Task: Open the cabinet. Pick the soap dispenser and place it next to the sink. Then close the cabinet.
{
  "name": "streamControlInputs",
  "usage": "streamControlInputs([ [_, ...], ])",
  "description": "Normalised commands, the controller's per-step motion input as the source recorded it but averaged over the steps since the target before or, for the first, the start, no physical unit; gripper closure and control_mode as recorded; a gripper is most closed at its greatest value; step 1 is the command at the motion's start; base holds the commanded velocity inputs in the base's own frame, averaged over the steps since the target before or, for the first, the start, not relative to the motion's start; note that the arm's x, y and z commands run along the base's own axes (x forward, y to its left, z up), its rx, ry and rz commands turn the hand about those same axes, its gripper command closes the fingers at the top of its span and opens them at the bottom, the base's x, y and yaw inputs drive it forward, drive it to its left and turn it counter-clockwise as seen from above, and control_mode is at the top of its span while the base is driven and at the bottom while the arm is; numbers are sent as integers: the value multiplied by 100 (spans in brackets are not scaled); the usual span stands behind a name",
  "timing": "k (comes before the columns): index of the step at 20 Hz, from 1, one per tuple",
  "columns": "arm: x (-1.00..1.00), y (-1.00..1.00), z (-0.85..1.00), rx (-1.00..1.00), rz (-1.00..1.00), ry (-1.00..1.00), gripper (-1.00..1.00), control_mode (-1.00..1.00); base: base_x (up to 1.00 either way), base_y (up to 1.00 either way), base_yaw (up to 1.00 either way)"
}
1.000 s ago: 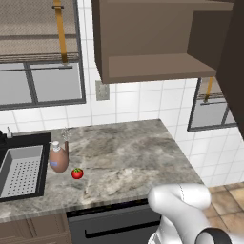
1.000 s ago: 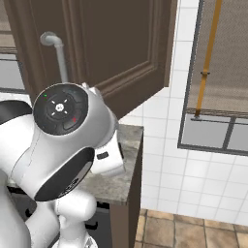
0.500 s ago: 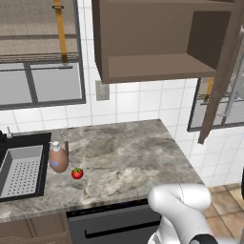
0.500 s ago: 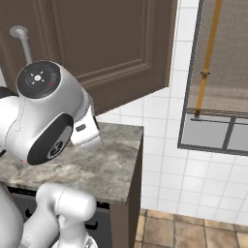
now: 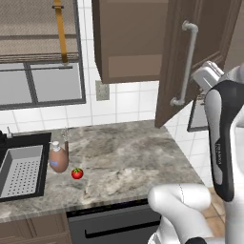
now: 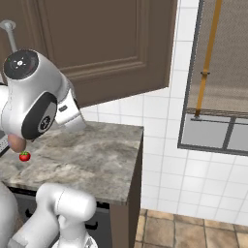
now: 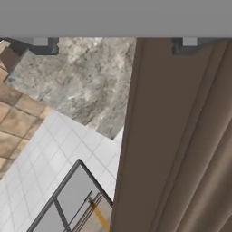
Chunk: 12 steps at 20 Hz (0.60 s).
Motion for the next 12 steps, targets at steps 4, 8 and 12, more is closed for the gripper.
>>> streamControlInputs([
  [4, 70, 58, 0, -2, 0, 0, -100, -100, 0, 0, 0],
  [8, 79, 50, 0, 0, 0, 0, -100, -100, 0, 0, 0],
  [12, 85, 29, 0, 0, 0, 0, -100, -100, 0, 0, 0],
])
